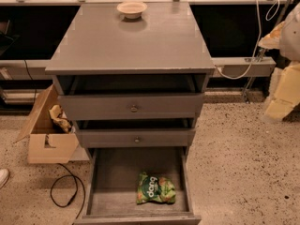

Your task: Pick green rice chip bag from bottom drawer and place on counter

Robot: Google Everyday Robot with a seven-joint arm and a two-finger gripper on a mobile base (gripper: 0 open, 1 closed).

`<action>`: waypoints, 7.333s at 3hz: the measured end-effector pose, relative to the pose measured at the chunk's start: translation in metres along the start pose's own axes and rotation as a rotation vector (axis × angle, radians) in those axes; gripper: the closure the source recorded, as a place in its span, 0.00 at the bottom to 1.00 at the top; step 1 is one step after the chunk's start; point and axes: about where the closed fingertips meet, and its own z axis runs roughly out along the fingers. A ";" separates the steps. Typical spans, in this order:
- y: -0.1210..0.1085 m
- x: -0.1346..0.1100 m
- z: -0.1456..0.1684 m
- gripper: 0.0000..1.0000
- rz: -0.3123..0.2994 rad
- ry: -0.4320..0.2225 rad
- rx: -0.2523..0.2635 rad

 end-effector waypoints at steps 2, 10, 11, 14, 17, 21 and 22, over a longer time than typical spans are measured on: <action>0.001 0.000 0.002 0.00 0.006 -0.012 0.000; 0.061 -0.027 0.315 0.00 0.182 -0.392 -0.147; 0.073 -0.040 0.394 0.00 0.143 -0.363 -0.111; 0.085 -0.076 0.514 0.00 0.127 -0.460 -0.171; 0.081 -0.030 0.667 0.00 0.021 -0.375 -0.174; 0.102 0.007 0.795 0.00 0.011 -0.305 -0.194; 0.110 0.010 0.834 0.00 0.018 -0.264 -0.203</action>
Offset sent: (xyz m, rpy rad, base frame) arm -0.0007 0.0006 -0.0102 0.0313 0.0139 -0.0058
